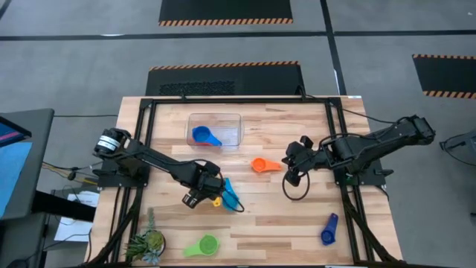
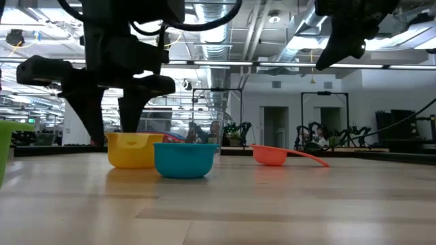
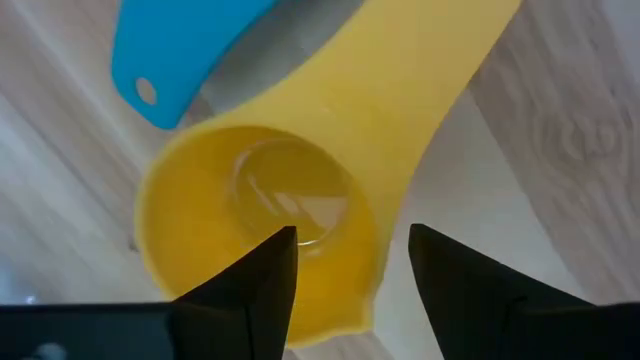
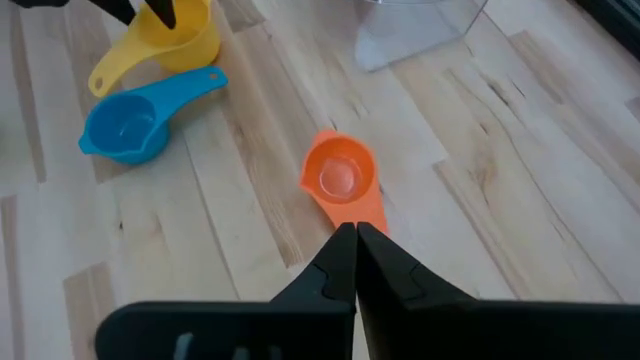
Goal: Nest measuring cups in basket
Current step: Stack the yellow measuring cup on top of the blue measuring cup in the transparent bin
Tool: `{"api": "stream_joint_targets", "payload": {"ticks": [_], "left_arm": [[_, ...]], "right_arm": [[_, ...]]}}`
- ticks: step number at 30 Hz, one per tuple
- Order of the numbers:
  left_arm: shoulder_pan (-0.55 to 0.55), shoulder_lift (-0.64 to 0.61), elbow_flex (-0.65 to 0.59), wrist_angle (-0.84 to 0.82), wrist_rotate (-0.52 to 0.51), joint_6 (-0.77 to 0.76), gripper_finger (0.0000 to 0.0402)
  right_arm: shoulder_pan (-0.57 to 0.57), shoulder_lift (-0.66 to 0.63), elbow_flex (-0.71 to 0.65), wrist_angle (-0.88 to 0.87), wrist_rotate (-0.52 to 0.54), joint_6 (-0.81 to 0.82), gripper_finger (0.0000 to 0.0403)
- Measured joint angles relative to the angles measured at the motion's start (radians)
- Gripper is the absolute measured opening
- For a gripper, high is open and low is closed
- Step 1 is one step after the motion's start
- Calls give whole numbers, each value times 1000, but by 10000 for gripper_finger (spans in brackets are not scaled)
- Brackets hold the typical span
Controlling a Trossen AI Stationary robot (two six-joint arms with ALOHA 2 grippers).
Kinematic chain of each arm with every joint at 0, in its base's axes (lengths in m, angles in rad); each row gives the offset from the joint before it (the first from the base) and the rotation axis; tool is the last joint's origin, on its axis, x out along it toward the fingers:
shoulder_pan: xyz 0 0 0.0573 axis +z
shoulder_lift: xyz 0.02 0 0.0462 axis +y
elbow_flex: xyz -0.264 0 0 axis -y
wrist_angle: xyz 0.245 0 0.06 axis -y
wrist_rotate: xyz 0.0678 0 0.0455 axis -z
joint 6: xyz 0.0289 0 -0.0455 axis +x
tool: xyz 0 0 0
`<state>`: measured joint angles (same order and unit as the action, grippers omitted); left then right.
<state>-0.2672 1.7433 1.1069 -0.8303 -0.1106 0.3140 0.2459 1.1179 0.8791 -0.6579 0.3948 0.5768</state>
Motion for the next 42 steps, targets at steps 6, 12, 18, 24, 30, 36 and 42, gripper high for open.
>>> {"api": "stream_joint_targets", "payload": {"ticks": [6,12,18,24,30,36,42], "left_arm": [[6,10,0,81,-9,-9,183],[7,10,1,93,-2,-147,183],[7,10,1,100,3,-272,179],[6,10,1,89,29,-343,100],[9,8,20,23,130,-530,10],[8,9,201,-189,189,-698,3],[14,9,527,-493,2,-777,2]], "right_arm": [[0,0,0,-1,-2,-7,26],[0,0,0,-2,-2,-12,26],[0,0,0,-19,-2,-12,27],[0,0,0,-27,-4,-12,27],[0,0,0,-45,-4,-12,27],[0,0,0,-47,-4,-12,27],[0,0,0,-46,-4,-8,27]]}}
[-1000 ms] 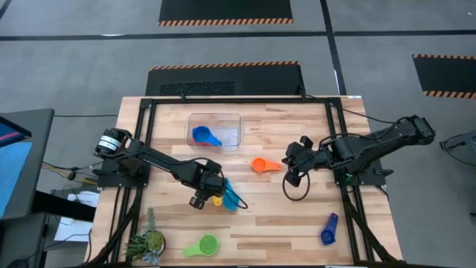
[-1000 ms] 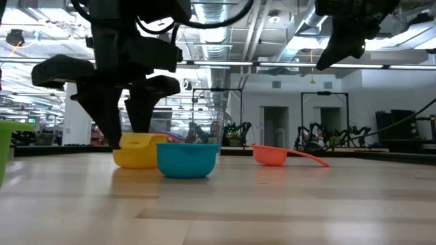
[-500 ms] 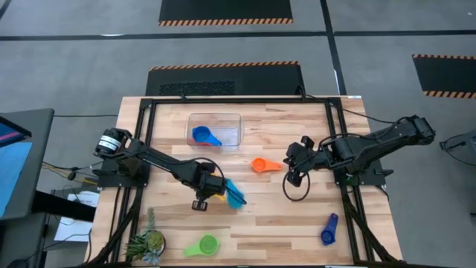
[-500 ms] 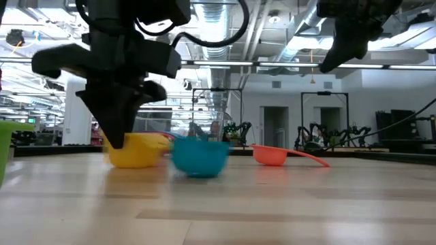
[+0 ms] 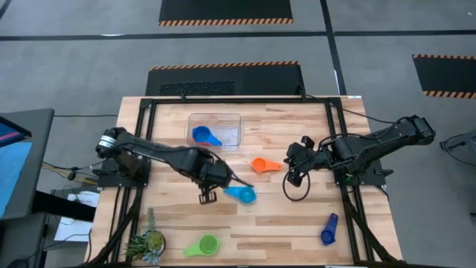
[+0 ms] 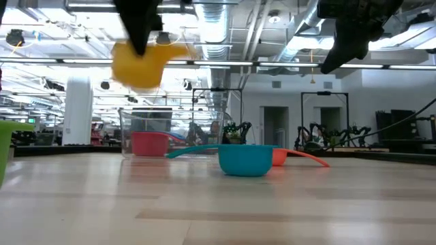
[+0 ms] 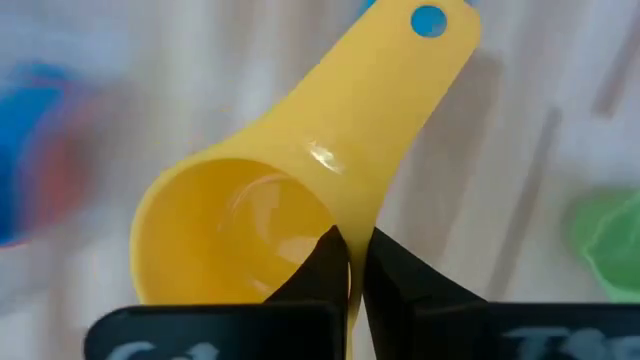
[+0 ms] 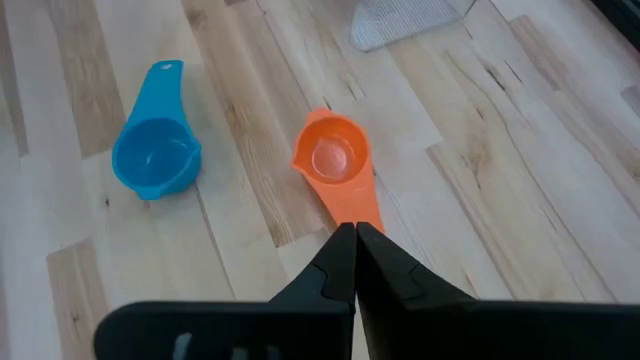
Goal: Nest measuring cups in basket
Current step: Stack the yellow measuring cup on top of the blue measuring cup in the transparent bin
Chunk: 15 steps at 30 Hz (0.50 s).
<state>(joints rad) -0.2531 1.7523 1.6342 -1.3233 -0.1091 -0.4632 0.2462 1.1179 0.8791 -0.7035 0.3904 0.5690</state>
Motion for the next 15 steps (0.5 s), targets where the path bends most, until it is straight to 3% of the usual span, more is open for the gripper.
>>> {"api": "stream_joint_targets", "payload": {"ticks": [6,15], "left_arm": [[57,-1,210,-248,-309,72,1],[327,0,179,-178,-291,426,0]], "right_arm": [[0,0,0,1,0,-1,27],[3,0,0,5,0,-1,27]]}}
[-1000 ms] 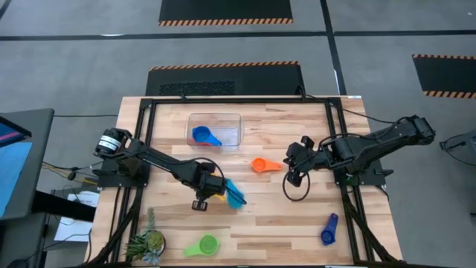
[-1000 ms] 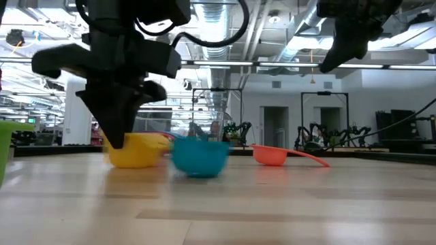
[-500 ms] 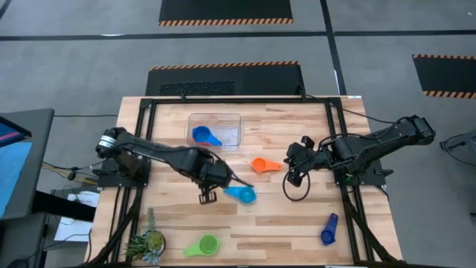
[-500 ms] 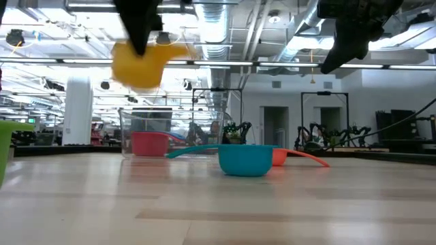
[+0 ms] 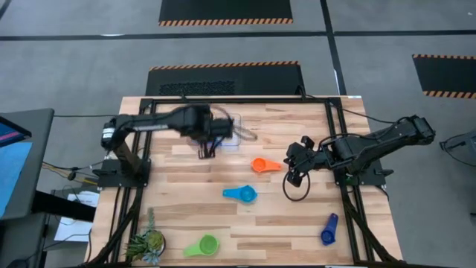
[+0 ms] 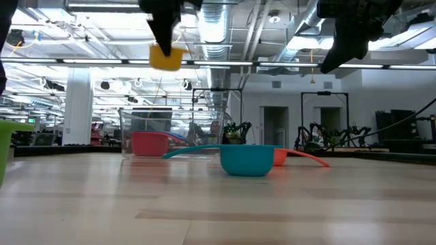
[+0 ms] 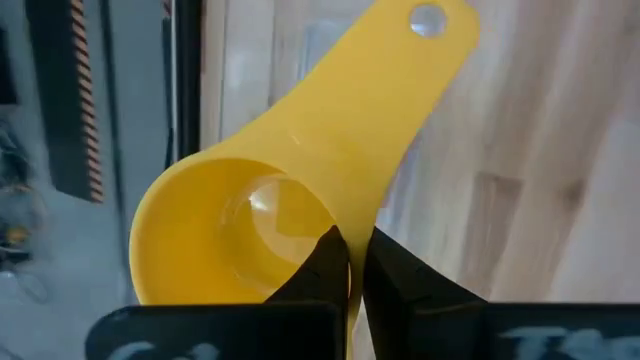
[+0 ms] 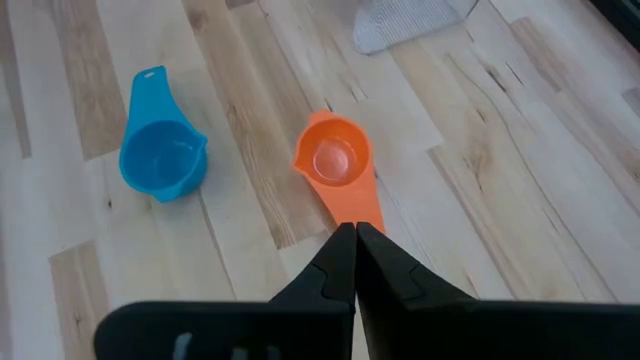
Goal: Nest measuring cups in basket
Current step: Stack the yellow measuring cup on top of the blue measuring cup in the transparent bin
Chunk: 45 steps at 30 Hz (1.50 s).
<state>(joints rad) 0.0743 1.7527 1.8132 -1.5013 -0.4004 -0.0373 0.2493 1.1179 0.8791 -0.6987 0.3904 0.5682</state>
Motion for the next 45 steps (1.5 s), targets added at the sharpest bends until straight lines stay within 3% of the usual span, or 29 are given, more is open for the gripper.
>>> {"api": "stream_joint_targets", "payload": {"ticks": [5,11,20,27,45], "left_arm": [[149,-6,-82,105,146,166,0],[236,-6,-245,175,268,282,0],[243,-6,-427,357,279,337,0],[265,-6,-430,364,265,392,1],[281,-6,-430,314,262,420,58]], "right_arm": [[0,0,0,3,0,0,27],[0,0,0,4,0,0,27],[0,0,0,3,1,0,26],[0,0,0,4,1,0,27],[0,0,0,4,0,1,27]]}}
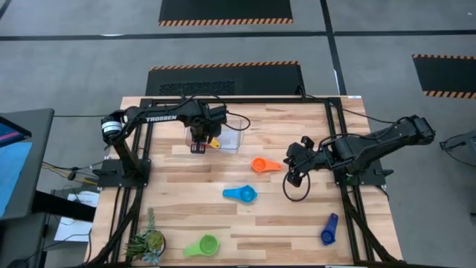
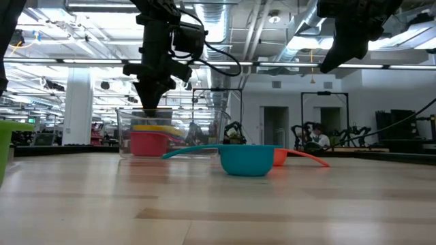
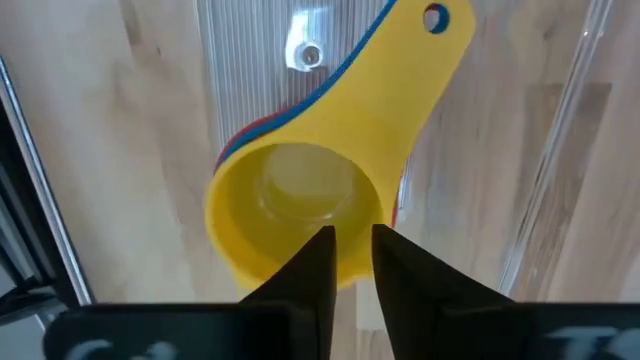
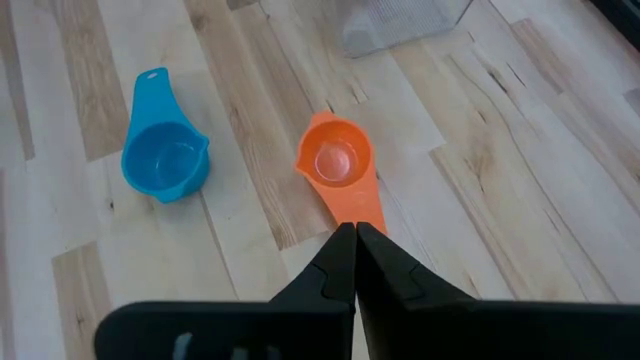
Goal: Nest measuring cups in basket
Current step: Stack the yellow measuring cup on top of the blue measuring cup in the transparent bin, then stack the green measuring cup on top of the yellow measuring cup in the transparent bin
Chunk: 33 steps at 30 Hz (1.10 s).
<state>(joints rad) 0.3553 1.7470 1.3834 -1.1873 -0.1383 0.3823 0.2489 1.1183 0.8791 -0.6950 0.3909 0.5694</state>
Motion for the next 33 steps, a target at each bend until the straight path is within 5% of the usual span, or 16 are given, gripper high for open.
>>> {"api": "stream_joint_targets", "payload": {"ticks": [11,18,22,33], "left_arm": [[-8,0,59,-119,17,-156,78],[-84,-1,183,-236,379,-526,78],[-206,-1,179,-200,504,-671,78],[-641,2,175,-43,419,-1061,78]], "right_arm": [[0,0,0,0,0,0,27],[0,0,0,0,0,0,27],[0,0,0,0,0,0,27],[-3,0,0,0,0,-1,27]]}}
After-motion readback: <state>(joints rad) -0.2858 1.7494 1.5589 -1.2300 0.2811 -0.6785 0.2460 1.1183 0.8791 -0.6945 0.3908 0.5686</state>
